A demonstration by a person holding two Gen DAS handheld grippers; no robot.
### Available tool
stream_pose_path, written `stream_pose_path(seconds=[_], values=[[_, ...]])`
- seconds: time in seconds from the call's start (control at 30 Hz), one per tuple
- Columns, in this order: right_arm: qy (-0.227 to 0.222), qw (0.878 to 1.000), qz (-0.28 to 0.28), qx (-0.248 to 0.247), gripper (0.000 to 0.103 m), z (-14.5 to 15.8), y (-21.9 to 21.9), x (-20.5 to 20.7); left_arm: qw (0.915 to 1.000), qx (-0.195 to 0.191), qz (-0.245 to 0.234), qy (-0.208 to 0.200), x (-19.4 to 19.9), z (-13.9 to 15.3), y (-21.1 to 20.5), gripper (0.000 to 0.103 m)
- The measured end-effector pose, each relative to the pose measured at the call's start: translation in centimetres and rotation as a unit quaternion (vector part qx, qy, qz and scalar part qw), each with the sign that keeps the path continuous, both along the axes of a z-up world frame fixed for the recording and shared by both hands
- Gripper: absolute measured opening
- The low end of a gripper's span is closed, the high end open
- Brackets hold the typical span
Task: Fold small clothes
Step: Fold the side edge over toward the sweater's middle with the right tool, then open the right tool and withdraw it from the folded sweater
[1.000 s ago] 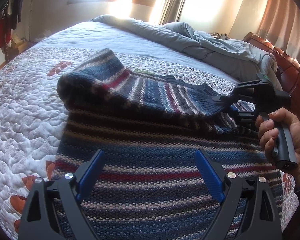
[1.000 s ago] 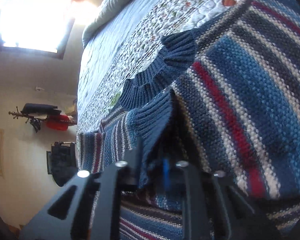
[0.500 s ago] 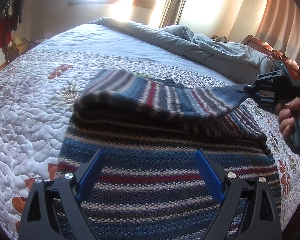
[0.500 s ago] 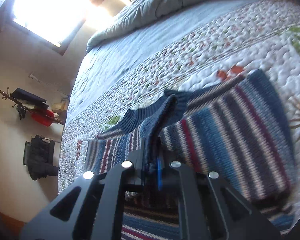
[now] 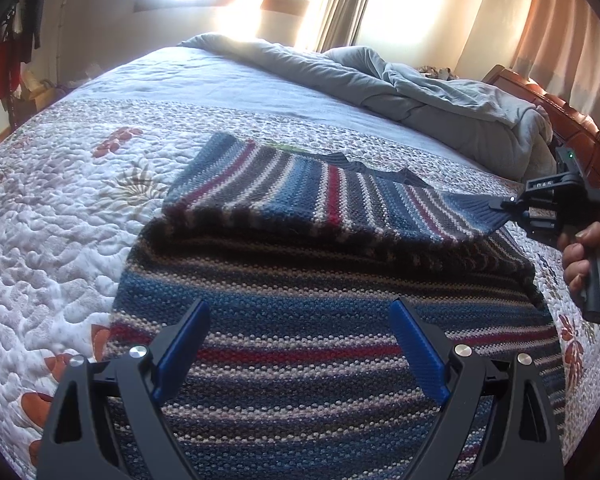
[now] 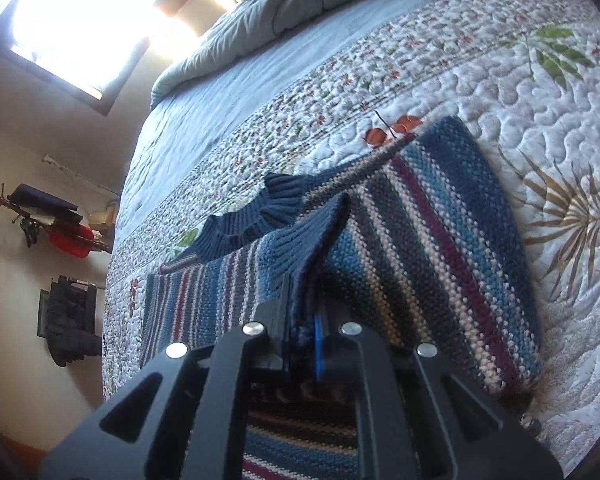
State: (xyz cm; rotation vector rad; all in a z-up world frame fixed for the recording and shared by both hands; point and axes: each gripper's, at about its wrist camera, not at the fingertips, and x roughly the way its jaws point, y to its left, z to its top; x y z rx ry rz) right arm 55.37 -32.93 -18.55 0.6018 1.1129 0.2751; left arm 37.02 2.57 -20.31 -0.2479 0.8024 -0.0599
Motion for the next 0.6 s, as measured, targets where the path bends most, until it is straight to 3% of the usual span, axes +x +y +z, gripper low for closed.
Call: stream_pose_path(seconds=[0.13, 0.2, 0.23, 0.27, 0.4, 0.6], values=[[0.015, 1.000, -0.002, 0.004, 0.009, -1.7, -0.4, -0.3, 1.0000, -0.001, 0.001, 0.004, 0.2, -0.3, 0.3, 0.091], [0.028, 0.999, -0.013, 0.007, 0.019, -2.2, -1.0, -0.6, 1.0000, -0.001, 0.001, 0.004, 0.3, -0.3, 0.2, 0.091], [0.033, 0.999, -0.026, 0.008, 0.033, -2.4, -1.6, -0.9, 1.0000, -0.002, 0.000, 0.004, 0.3, -0.2, 0.3, 0.091], [0.031, 0.999, -0.038, 0.003, 0.035, -2.3, -2.3, -1.2, 1.0000, -0.002, 0.001, 0.003, 0.3, -0.2, 0.2, 0.091], [0.016, 0.999, -0.045, -0.017, 0.036, -1.5, -3.3, -0.8, 1.0000, -0.005, 0.001, 0.001, 0.2, -0.1, 0.2, 0.091], [-0.005, 0.999, -0.018, -0.048, 0.036, -1.6, -0.7, 1.4, 1.0000, -0.001, -0.002, 0.003, 0.2, -0.3, -0.1, 0.091]])
